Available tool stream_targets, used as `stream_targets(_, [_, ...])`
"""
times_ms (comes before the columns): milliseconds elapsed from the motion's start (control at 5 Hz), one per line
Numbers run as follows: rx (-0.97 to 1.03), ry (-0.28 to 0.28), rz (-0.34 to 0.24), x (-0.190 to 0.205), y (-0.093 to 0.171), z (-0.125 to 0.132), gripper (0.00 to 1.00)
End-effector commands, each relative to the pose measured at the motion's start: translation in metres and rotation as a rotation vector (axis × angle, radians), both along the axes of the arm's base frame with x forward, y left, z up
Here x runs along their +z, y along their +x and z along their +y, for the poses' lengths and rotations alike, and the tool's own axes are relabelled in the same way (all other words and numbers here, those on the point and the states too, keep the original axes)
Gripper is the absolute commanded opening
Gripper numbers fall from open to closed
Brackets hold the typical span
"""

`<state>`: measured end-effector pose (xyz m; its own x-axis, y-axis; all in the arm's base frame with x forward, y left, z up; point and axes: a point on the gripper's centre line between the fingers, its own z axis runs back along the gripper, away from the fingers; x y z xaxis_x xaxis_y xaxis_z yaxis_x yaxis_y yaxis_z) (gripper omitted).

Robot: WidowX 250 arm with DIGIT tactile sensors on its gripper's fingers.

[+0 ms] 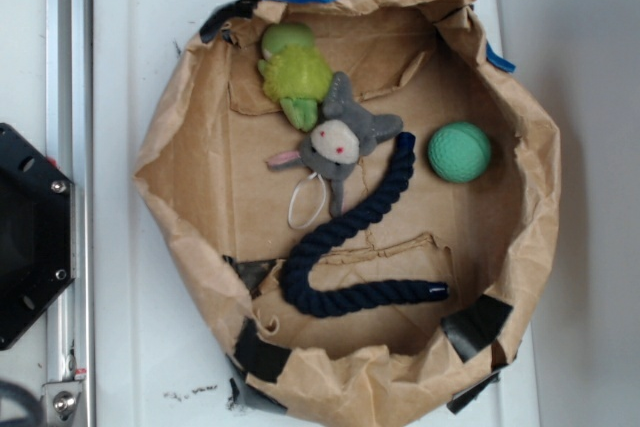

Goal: Grab the blue rope.

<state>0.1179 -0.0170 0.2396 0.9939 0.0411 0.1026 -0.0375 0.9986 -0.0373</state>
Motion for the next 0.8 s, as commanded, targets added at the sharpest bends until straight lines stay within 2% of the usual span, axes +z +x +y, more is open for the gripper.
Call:
stream_targets(0, [0.000,0.000,0.000,0.000,0.000,0.000,1.00])
stream_targets(200, [-0.054,-0.015,-0.006,-0.014,0.039,0.001,1.00])
stream_targets(400, [-0.169,-0.034,-0.019,-0.027,0.068,0.003,1.00])
stream_targets(600, [-0.211,-0.075,-0.024,-0.039,0.094,0.010,1.00])
